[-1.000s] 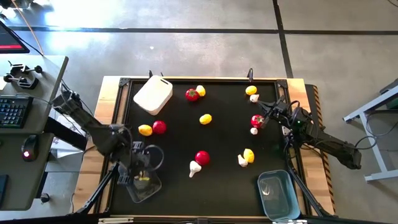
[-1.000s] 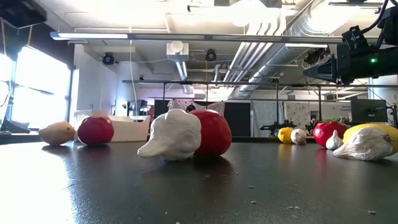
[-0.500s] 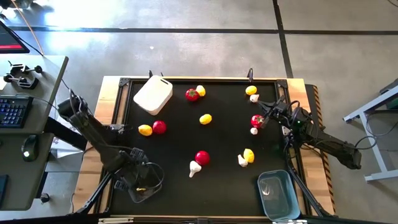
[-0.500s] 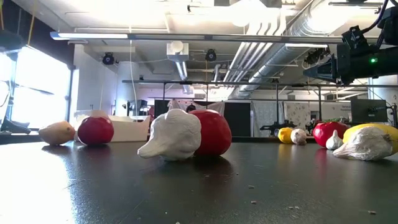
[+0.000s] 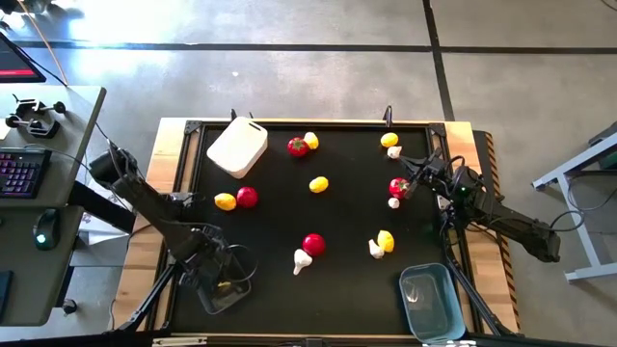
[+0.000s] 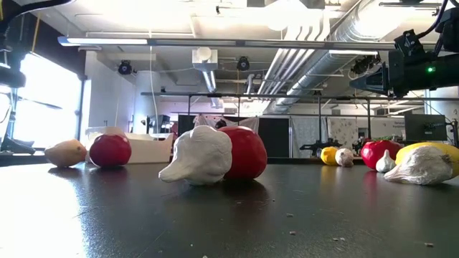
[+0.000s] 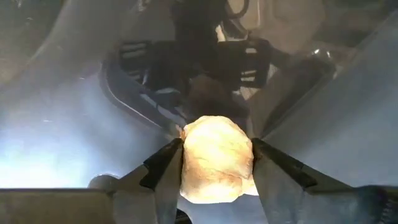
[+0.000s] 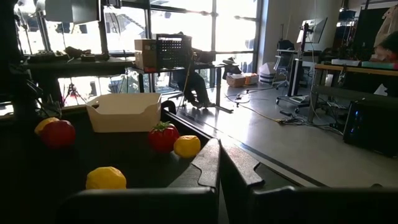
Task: Sort produce into baskets
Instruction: Put the white garlic into the transparent bin, then put the red tomato into the white bin
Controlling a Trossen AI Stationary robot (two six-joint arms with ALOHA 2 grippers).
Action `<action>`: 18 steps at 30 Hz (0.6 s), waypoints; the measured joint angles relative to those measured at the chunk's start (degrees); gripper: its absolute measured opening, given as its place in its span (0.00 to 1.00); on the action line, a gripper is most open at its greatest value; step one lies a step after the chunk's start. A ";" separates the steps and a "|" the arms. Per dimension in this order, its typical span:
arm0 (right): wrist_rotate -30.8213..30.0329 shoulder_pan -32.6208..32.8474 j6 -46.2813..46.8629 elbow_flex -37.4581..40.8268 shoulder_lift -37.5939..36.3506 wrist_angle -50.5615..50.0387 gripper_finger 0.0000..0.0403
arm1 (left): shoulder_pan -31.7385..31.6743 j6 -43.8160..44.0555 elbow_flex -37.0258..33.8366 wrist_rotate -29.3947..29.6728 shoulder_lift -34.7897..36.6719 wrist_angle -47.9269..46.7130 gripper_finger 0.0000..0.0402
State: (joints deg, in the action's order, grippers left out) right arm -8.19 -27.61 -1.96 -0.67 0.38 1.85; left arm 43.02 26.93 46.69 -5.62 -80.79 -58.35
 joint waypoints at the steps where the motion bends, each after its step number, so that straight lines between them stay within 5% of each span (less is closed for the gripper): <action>1: 0.01 -0.01 0.01 0.01 0.00 0.00 0.00 | -0.32 0.82 0.10 0.07 0.00 0.00 0.45; 9: -0.01 -0.01 0.02 -0.01 0.00 0.00 0.00 | -1.50 3.03 0.51 0.21 0.00 -0.45 0.57; 18: 0.01 0.01 0.00 -0.01 0.00 0.00 0.00 | -1.82 -0.70 7.51 0.41 0.62 -10.65 0.50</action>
State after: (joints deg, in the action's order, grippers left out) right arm -8.19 -27.59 -1.96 -0.69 0.38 1.85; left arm 41.20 26.23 54.21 -5.22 -80.17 -69.00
